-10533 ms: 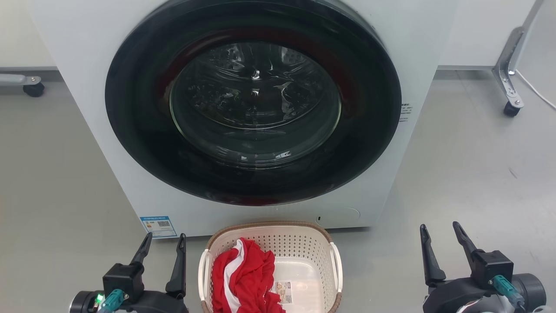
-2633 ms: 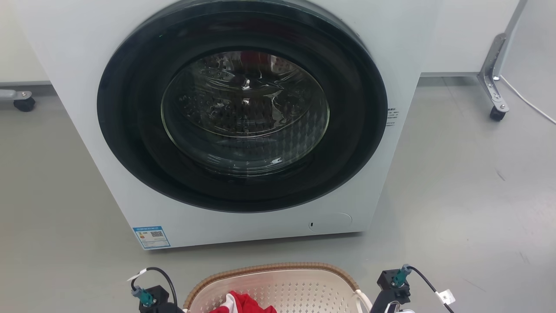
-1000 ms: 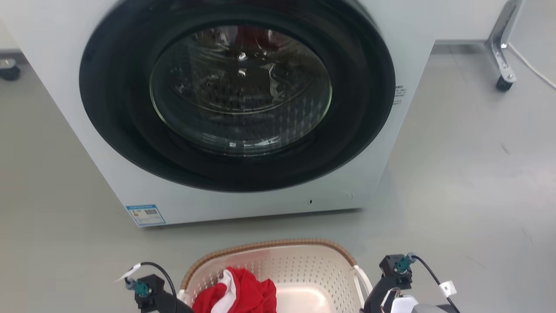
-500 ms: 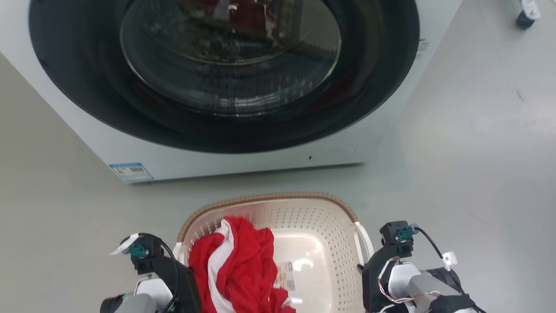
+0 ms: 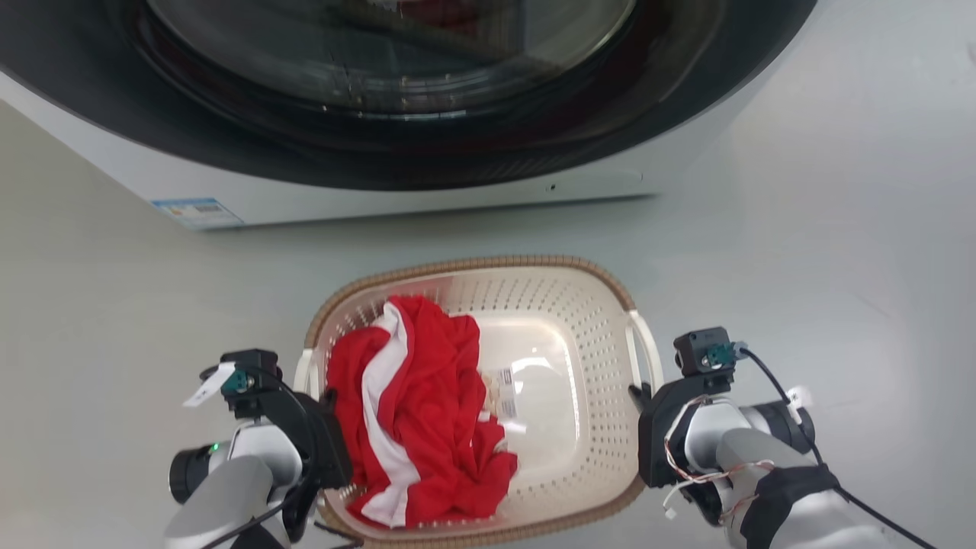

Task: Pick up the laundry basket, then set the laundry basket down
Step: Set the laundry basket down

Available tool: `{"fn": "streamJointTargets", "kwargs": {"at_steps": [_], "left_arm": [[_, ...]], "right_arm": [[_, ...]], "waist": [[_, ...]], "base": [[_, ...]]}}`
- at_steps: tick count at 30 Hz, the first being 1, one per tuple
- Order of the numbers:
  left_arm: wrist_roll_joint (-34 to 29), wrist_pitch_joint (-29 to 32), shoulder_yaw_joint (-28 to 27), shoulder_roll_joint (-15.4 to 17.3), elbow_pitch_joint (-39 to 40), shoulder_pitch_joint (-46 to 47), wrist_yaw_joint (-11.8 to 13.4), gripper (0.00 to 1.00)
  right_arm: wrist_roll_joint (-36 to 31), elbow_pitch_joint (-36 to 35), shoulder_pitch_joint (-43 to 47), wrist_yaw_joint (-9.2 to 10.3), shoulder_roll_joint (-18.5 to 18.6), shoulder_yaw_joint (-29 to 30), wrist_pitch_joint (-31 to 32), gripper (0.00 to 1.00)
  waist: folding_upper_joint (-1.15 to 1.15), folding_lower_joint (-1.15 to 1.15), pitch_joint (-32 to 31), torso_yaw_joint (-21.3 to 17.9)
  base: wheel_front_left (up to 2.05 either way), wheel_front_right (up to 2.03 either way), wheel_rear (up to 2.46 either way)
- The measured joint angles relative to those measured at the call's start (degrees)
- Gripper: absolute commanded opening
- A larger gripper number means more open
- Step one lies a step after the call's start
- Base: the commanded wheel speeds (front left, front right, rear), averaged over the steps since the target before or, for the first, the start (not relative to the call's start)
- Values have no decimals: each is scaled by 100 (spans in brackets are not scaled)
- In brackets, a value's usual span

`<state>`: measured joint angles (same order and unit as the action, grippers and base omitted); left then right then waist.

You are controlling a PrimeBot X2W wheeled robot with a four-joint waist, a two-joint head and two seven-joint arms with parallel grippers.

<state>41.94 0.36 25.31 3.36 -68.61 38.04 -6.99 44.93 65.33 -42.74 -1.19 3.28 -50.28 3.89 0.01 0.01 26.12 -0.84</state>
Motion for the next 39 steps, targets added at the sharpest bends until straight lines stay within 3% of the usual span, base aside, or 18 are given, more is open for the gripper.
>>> {"fn": "streamJointTargets", "kwargs": {"at_steps": [27, 39], "left_arm": [[-227, -666, 90, 119, 336, 1373, 0, 0], [-227, -898, 196, 167, 292, 1435, 0, 0]], "right_arm": [[-371, -30, -1300, 170, 220, -9, -1018, 0], [-456, 53, -1434, 176, 246, -2, -1455, 0]], "waist": [[0, 0, 2073, 93], [-3, -4, 2522, 143]], "base": [[0, 0, 0], [0, 0, 0]]}}
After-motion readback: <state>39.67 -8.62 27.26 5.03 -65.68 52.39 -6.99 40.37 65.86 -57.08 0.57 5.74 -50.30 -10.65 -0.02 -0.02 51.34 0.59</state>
